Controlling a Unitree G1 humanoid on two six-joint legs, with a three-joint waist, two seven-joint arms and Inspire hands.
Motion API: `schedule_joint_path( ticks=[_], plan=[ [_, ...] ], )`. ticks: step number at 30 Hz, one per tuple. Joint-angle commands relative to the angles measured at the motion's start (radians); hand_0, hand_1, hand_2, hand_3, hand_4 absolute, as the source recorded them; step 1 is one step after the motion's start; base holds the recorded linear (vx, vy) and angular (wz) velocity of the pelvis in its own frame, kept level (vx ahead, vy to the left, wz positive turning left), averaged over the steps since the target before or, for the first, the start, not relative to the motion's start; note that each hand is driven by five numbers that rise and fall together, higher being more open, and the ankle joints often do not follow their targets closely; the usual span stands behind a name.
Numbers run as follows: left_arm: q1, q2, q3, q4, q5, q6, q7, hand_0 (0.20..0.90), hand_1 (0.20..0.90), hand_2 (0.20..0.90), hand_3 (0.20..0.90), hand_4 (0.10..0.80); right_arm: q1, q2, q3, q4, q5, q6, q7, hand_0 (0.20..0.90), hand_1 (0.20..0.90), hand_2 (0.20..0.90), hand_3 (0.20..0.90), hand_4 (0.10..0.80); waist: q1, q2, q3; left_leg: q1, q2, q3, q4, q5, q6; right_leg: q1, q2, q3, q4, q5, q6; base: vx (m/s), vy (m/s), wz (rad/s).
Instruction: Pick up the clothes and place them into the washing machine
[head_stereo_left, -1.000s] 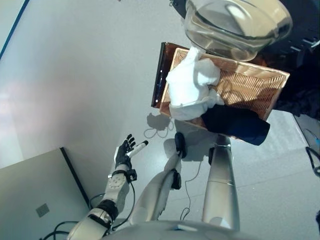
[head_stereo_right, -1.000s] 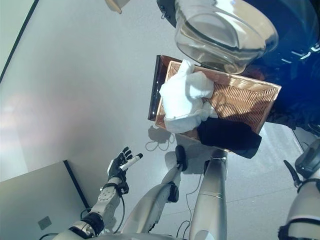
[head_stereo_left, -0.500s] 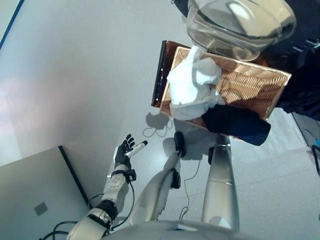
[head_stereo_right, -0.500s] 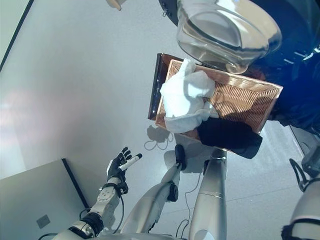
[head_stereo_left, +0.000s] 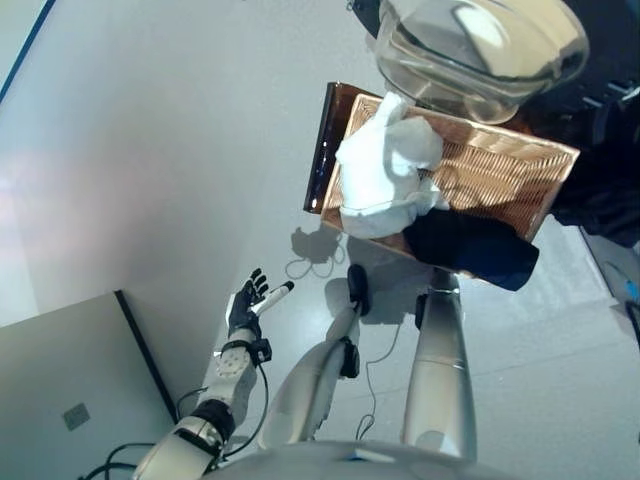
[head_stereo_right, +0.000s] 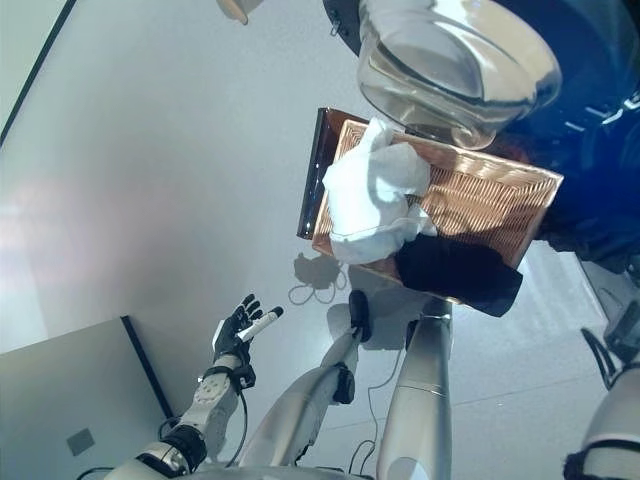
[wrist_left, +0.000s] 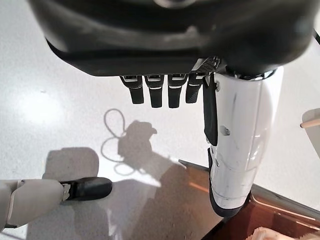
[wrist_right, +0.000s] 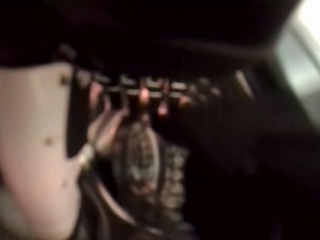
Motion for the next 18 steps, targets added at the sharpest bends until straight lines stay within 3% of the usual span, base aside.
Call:
schedule_joint_path(
  ticks=[1,6,18],
  plan=[
    [0.059,0.076,0.084,0.051,0.005,-0.050,0.003,0.900,0.900,0.900,0.900,0.800,0.019,-0.095,0.169,-0.106,-0.302,0.008,0.044,0.900,0.900,0.900,0.900,0.800,0.015,-0.030,-0.060,0.015,0.036,0.013,-0.008,-0.006,-0.146,0.123,0.021,-0.034,-0.162,0.082,0.014,-0.039,0.017,0.03],
    [0.062,0.078,0.101,0.038,0.024,-0.053,0.004,0.900,0.900,0.900,0.900,0.800,0.117,-0.013,0.191,-0.094,-0.434,0.042,0.073,0.900,0.900,0.900,0.900,0.800,0.025,-0.045,-0.053,0.017,0.027,0.001,-0.008,0.001,-0.135,0.140,0.009,-0.039,-0.174,0.095,0.016,-0.028,0.027,0.03],
    [0.027,0.097,0.126,0.027,0.038,-0.063,0.035,0.900,0.900,0.900,0.900,0.800,0.234,0.180,0.199,-0.137,-0.514,0.052,0.070,0.900,0.900,0.900,0.900,0.800,0.027,-0.074,-0.012,0.010,0.011,-0.007,-0.008,0.015,-0.126,0.168,-0.009,-0.042,-0.209,0.117,0.021,-0.019,0.028,0.01]
  ],
)
